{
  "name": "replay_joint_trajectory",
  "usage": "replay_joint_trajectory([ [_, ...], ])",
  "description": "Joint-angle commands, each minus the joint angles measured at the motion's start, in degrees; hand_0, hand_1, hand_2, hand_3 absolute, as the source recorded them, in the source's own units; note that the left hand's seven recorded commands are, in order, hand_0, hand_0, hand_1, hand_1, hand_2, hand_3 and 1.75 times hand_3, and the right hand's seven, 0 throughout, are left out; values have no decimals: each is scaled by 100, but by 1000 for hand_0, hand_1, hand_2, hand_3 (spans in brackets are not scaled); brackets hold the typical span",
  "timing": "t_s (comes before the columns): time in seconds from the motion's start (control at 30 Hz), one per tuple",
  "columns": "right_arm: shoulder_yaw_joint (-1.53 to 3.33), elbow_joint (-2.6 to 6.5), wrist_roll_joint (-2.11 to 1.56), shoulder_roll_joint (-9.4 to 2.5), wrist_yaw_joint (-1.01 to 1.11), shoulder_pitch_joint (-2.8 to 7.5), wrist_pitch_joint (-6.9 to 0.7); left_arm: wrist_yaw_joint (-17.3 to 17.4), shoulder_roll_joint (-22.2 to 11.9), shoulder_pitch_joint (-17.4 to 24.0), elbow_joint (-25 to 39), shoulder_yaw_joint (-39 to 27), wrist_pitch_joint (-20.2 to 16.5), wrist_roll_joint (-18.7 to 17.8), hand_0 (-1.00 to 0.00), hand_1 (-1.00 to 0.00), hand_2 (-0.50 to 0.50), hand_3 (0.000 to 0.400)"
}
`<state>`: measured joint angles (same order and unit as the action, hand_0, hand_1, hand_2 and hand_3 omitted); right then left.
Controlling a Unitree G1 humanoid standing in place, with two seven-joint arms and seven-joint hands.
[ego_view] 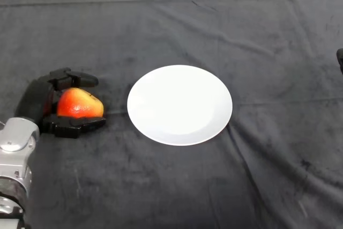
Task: Move the apple to the plate
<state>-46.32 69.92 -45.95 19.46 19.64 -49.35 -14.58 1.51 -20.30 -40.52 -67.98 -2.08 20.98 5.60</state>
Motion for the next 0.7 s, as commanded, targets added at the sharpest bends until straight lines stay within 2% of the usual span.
replay_joint_trajectory([
  [0.03, -56, -48, -63, 131, -12, -96, 11, -176, 165, -458, 33, 176, 1, 141, -1000, -1000, 0, 400],
  [0.33, -56, -52, -63, 129, -13, -95, 11, -885, 689, -438, 446, 576, 456, 453, -1000, -1000, 0, 400],
  [0.7, -54, -57, -62, 127, -15, -93, 10, -1060, 941, -284, 596, 1132, 1180, 524, -1000, -1000, 0, 400],
])
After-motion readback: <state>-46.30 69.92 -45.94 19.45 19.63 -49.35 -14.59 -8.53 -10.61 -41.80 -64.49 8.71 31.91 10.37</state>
